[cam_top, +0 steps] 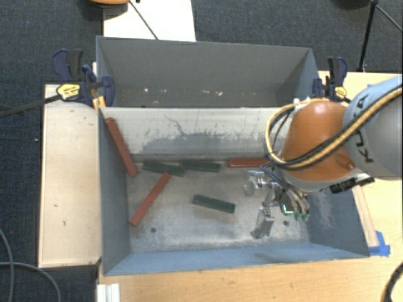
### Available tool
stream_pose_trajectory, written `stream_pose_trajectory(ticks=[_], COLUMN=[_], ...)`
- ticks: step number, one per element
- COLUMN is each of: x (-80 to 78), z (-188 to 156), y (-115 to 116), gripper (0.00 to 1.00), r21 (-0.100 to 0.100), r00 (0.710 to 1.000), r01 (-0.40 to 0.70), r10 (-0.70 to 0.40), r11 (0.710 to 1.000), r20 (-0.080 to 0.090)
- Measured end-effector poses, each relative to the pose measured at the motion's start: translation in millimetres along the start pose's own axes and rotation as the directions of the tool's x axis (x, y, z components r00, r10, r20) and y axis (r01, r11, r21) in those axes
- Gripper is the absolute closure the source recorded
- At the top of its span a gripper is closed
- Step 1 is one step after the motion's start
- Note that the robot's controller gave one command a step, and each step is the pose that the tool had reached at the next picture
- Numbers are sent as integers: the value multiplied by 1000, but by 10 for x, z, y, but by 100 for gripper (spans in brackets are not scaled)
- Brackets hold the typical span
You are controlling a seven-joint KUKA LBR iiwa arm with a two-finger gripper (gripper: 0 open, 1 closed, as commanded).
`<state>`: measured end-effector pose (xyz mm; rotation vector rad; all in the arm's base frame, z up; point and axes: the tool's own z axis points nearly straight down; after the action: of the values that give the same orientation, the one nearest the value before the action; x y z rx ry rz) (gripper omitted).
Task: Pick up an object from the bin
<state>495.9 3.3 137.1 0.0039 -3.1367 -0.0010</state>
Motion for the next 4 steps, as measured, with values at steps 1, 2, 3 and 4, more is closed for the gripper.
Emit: stream_pose_trajectory(ticks=[1,2,3,4], x=[-18,-289,-310,-311], z=[-27,154,667,666], y=[0,234,230,231], gripper=[0,0,100,0], r21=[0,4,1,1], r00=[1000,997,993,993], r01=[0,77,121,120], r10=[0,-77,-121,-120], r11=[1000,997,993,993], r20=[6,11,5,6])
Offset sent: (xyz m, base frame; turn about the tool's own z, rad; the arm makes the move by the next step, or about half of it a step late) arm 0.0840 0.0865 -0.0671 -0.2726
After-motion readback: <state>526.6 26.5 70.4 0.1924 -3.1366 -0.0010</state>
